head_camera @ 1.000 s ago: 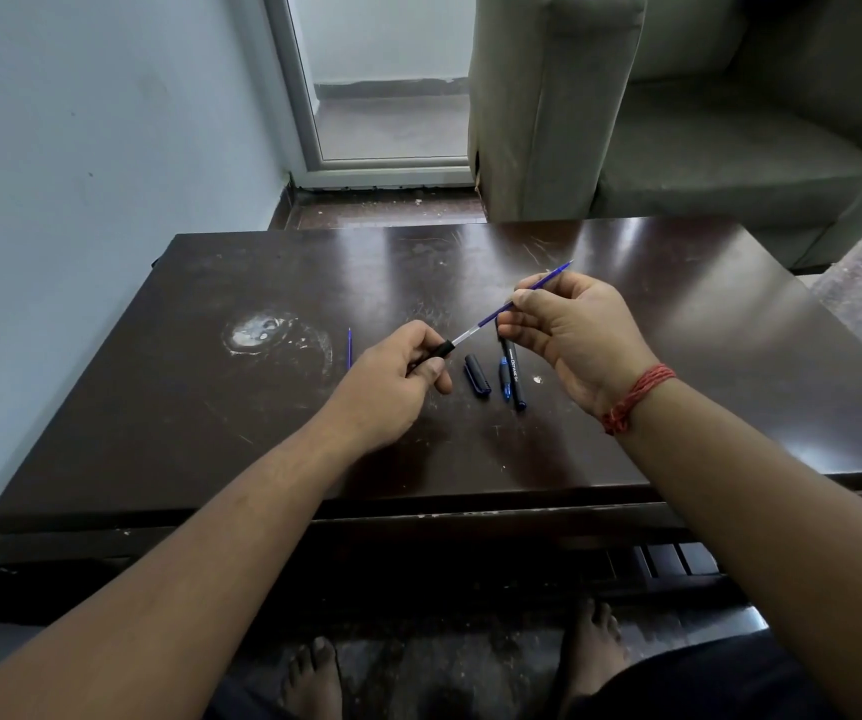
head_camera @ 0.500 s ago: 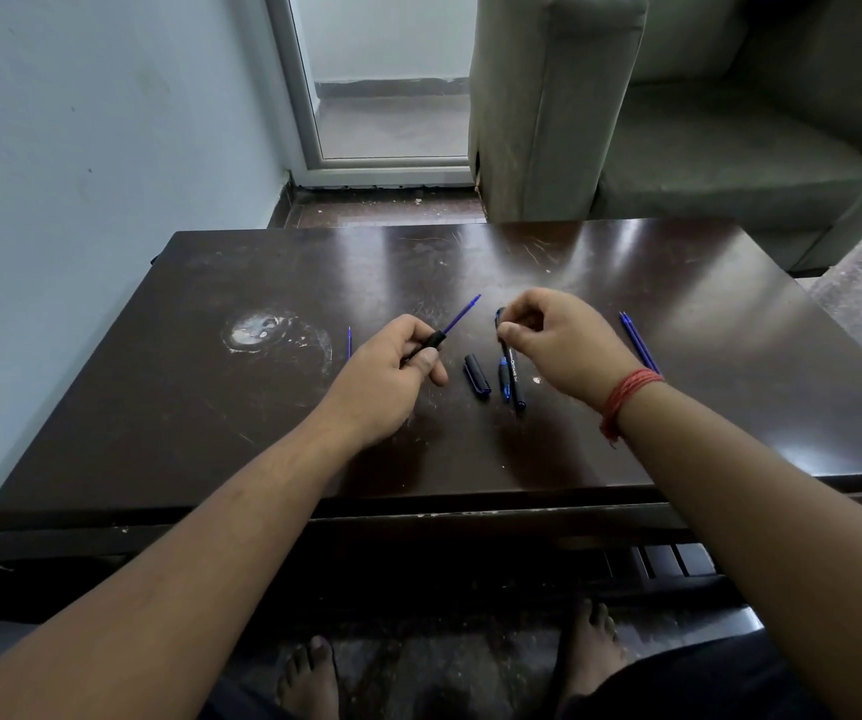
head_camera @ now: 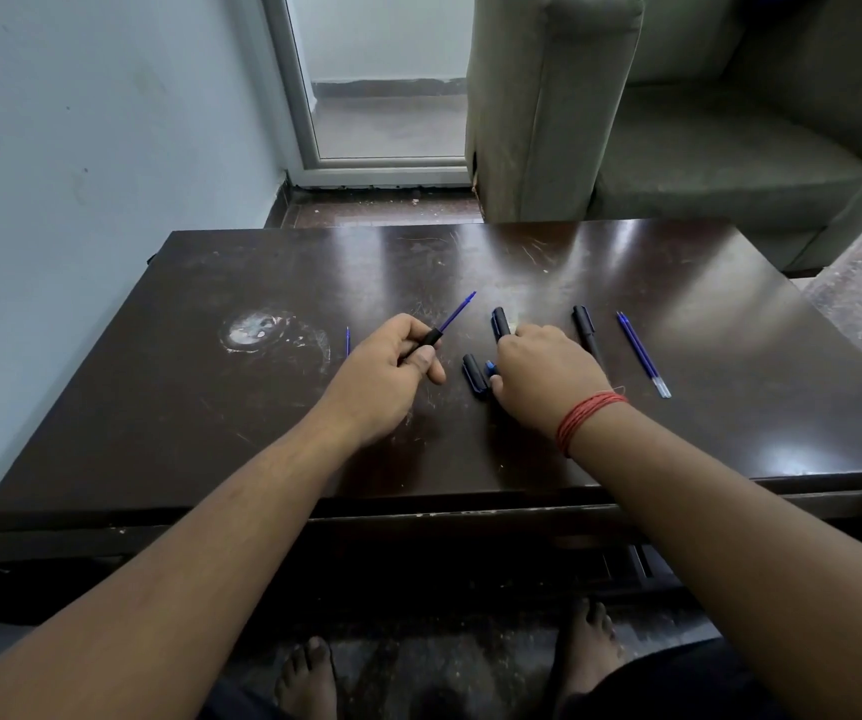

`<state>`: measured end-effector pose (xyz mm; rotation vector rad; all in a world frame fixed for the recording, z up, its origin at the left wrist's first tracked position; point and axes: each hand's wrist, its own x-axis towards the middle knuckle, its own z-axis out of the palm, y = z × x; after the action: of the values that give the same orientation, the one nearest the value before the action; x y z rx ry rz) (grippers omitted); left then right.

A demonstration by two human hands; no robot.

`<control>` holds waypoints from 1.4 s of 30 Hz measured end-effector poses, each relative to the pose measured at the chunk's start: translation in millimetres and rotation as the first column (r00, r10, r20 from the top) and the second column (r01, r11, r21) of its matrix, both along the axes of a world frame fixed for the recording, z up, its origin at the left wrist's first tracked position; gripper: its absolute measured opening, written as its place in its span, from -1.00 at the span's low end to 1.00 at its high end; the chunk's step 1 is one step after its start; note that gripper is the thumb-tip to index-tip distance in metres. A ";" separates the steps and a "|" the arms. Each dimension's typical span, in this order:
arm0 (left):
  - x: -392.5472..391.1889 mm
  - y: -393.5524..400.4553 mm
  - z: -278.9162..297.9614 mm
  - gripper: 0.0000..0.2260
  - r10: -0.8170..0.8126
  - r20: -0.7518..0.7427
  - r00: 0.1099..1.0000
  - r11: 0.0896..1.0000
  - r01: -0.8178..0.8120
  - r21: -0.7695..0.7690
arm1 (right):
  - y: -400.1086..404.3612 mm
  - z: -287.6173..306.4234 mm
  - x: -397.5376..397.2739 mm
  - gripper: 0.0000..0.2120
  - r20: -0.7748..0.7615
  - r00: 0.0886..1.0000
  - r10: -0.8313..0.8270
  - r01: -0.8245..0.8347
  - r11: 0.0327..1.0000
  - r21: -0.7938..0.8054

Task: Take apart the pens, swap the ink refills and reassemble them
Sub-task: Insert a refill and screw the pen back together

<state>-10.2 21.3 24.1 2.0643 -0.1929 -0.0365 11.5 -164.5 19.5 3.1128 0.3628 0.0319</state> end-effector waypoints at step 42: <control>-3.3 -1.1 -6.6 -0.90 -0.102 -0.025 0.994 0.984 0.104 0.143 | -34.7 28.7 17.9 -0.84 -0.191 0.968 0.163 0.095 0.465 0.880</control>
<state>-13.5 20.2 17.5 2.1958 -0.2937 -0.1358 29.4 -199.2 48.2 4.1992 0.5644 -0.2789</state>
